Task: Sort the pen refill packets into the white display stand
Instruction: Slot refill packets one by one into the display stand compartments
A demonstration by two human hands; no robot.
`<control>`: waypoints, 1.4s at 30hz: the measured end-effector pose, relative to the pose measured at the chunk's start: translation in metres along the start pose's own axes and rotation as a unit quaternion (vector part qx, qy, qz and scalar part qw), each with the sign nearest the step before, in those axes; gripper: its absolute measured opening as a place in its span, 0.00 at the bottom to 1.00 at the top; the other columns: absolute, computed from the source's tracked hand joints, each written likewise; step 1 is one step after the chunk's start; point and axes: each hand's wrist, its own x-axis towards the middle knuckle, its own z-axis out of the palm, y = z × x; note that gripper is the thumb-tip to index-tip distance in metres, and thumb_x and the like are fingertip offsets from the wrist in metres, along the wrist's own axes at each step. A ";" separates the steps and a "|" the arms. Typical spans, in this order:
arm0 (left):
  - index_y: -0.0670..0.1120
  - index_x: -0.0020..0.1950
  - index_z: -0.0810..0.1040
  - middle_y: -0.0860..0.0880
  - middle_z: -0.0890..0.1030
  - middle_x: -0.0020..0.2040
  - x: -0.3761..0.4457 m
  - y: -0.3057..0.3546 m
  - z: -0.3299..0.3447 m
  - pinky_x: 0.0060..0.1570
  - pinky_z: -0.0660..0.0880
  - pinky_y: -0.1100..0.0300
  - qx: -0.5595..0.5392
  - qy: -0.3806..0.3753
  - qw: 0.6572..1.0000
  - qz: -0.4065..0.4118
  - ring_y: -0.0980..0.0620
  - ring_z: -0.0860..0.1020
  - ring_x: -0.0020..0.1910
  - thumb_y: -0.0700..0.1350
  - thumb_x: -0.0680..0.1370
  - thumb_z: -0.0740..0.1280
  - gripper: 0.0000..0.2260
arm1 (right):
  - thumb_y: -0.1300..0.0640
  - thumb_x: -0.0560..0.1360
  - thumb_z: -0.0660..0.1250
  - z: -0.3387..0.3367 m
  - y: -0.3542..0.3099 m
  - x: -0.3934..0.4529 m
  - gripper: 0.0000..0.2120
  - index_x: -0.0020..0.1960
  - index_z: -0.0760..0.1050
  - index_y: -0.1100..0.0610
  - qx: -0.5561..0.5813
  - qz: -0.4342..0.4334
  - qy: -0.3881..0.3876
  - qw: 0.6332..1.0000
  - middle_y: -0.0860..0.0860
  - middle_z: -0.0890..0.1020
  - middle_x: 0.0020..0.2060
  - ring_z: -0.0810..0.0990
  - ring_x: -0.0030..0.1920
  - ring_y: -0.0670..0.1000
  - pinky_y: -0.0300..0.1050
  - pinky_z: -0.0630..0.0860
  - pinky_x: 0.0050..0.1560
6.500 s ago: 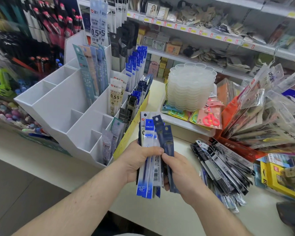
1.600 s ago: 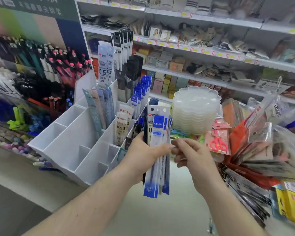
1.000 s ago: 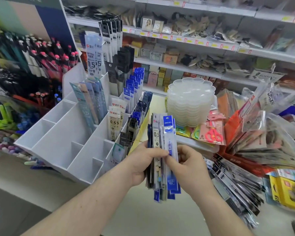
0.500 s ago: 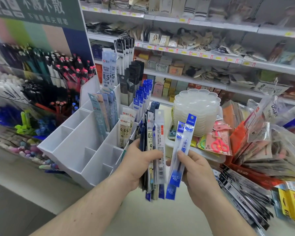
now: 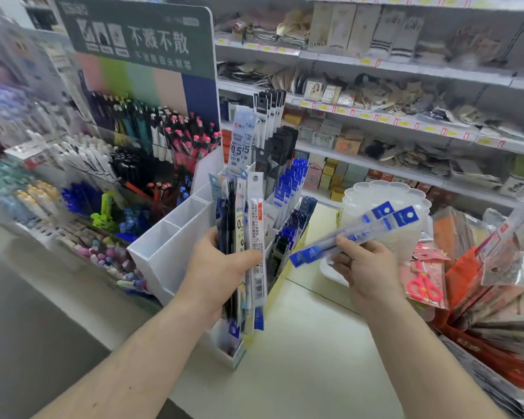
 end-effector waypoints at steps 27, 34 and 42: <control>0.50 0.57 0.78 0.53 0.86 0.48 -0.025 -0.002 -0.028 0.46 0.82 0.54 0.016 0.071 0.997 0.017 0.53 0.84 0.47 0.35 0.72 0.75 0.17 | 0.54 0.74 0.73 0.099 0.030 0.095 0.08 0.41 0.82 0.59 -0.473 -0.110 -0.087 0.870 0.56 0.83 0.39 0.81 0.42 0.57 0.50 0.79 0.44; 0.50 0.55 0.79 0.53 0.86 0.47 -0.029 -0.004 -0.034 0.46 0.82 0.53 0.017 0.073 0.997 0.019 0.53 0.84 0.47 0.34 0.72 0.74 0.17 | 0.50 0.71 0.75 0.100 0.031 0.095 0.09 0.36 0.79 0.50 -0.485 -0.106 -0.081 0.864 0.49 0.83 0.36 0.81 0.40 0.52 0.47 0.79 0.43; 0.51 0.56 0.78 0.53 0.85 0.46 -0.028 -0.003 -0.031 0.45 0.82 0.55 0.011 0.067 0.998 0.009 0.55 0.84 0.45 0.35 0.71 0.75 0.17 | 0.57 0.77 0.67 0.101 0.032 0.090 0.06 0.47 0.83 0.55 -0.530 -0.196 -0.057 0.823 0.50 0.80 0.40 0.78 0.43 0.54 0.46 0.76 0.43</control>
